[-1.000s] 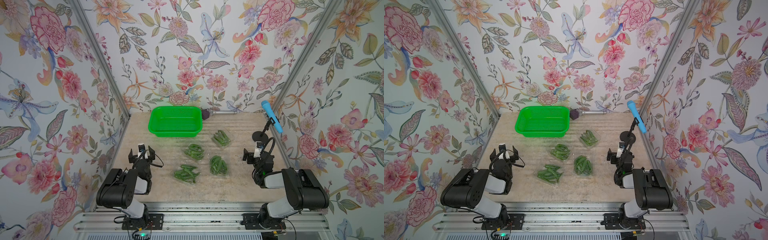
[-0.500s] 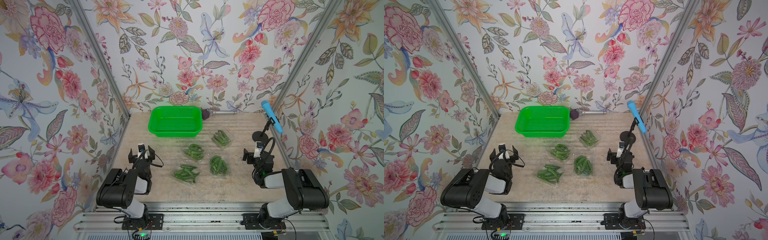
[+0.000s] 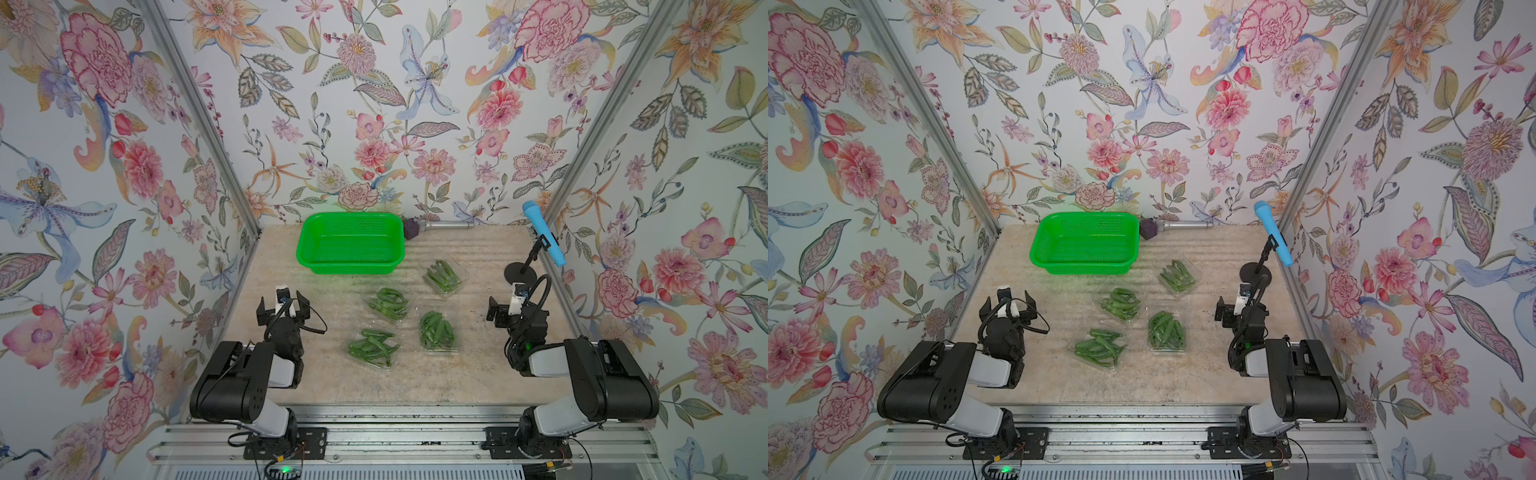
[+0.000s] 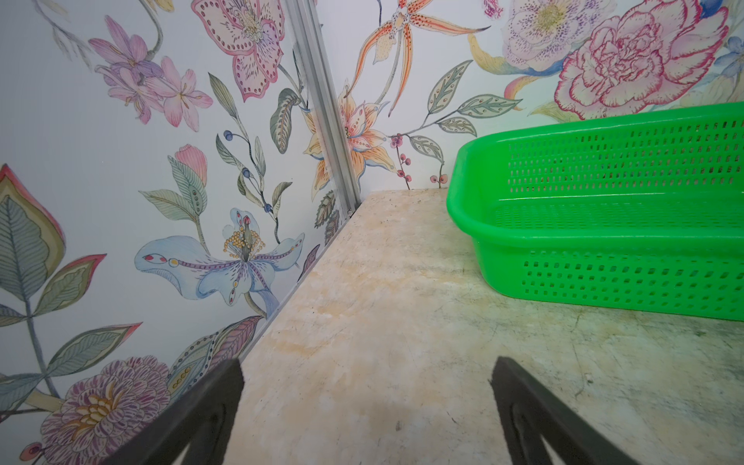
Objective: Take small green peppers out of containers
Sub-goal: Move the basket to the center of the board.
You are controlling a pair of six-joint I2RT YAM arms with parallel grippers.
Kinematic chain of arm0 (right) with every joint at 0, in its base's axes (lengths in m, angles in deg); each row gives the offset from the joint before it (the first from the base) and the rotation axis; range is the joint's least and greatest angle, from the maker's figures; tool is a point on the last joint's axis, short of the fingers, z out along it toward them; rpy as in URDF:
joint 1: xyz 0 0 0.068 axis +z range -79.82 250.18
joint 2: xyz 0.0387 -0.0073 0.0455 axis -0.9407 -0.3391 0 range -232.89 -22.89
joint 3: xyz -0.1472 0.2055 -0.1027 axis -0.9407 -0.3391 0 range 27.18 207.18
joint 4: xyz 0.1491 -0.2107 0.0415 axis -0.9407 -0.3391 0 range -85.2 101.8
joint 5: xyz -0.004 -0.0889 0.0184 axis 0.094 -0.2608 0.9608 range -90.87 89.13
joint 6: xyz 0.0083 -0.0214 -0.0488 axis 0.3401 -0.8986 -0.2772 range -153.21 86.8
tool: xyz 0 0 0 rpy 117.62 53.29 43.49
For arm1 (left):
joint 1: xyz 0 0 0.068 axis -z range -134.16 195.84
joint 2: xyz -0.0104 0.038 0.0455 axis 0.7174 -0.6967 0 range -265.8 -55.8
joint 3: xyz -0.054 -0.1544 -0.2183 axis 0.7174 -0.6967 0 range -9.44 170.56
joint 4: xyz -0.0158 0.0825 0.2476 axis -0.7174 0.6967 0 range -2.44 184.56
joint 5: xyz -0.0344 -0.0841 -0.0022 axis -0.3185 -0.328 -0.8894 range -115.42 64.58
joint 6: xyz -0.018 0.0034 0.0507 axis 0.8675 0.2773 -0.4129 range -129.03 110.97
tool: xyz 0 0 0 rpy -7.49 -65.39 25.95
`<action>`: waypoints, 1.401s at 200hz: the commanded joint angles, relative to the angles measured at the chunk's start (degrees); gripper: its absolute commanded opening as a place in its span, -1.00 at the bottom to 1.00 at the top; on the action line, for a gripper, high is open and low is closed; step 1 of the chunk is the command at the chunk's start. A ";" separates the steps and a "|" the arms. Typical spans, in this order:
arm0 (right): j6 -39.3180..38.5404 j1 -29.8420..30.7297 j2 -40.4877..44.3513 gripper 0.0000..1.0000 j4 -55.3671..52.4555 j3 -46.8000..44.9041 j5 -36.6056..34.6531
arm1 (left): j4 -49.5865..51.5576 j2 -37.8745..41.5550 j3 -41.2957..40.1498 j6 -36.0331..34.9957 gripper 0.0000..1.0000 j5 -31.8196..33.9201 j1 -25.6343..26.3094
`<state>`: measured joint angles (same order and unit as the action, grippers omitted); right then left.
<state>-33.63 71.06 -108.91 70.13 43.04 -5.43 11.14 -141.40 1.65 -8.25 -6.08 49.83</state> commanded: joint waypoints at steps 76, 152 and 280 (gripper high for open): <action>5.73 -0.19 22.66 0.99 -23.82 4.19 -1.44 | 39.01 20.30 14.84 5.98 0.99 6.68 3.48; 16.81 0.58 36.42 1.00 -54.08 11.17 5.34 | 64.39 28.09 22.26 18.96 0.99 -2.86 3.79; 21.99 5.92 26.01 0.82 -74.76 24.23 21.57 | 83.04 14.33 40.41 30.27 0.99 -13.46 3.83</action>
<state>-12.54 75.61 -81.04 -0.89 64.59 14.29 90.74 -122.80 35.88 19.01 -18.39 53.33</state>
